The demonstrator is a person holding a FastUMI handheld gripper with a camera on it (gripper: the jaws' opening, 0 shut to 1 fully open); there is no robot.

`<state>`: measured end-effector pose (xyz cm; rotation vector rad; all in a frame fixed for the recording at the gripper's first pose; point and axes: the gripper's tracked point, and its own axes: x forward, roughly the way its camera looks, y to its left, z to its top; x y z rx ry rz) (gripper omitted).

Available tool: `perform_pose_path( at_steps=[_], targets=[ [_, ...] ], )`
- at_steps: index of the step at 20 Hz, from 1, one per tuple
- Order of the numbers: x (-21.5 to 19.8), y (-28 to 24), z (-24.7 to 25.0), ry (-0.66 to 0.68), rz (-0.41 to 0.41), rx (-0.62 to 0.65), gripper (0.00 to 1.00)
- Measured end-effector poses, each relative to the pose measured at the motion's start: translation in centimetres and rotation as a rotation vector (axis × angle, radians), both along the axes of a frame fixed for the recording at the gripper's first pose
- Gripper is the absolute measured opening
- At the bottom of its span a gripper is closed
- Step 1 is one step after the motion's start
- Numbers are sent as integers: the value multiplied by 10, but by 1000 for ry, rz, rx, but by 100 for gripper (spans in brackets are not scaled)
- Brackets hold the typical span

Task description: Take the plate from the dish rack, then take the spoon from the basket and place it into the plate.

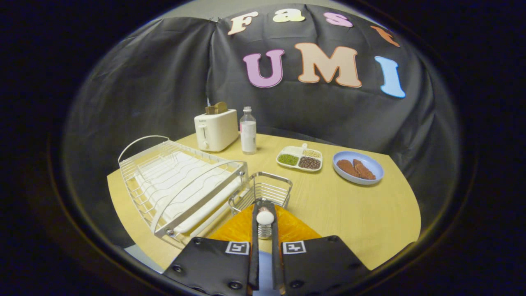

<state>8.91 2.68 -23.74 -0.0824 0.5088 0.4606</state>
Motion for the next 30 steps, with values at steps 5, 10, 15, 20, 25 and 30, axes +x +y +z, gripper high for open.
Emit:
perform_pose_path(
  at_steps=[5,10,15,20,25,30],
  targets=[
    [-3,0,9,3,-2,-22,11],
    [-8,-5,36,-24,-48,-30,9],
    [-23,-8,69,-42,-111,12,9],
    [-46,-16,94,-87,-160,-7,9],
    [-75,-19,106,-108,-203,-16,9],
    [-105,-18,104,-95,-238,9,9]
  ],
)
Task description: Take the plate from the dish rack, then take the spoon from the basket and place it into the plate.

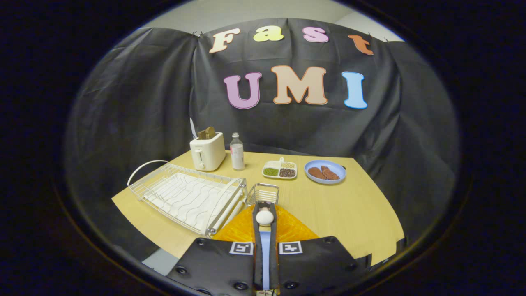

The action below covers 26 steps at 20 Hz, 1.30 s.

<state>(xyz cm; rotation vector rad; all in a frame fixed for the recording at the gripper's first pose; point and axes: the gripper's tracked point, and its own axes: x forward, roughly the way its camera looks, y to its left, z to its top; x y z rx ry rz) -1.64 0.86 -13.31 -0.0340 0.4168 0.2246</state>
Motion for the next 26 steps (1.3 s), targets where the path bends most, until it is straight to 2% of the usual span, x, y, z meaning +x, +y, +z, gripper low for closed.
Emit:
perform_pose_path(
  at_steps=[12,26],
  targets=[
    [-51,-4,-38,59,-87,-21,9],
    [-70,-6,-82,122,-111,-12,9]
  ],
)
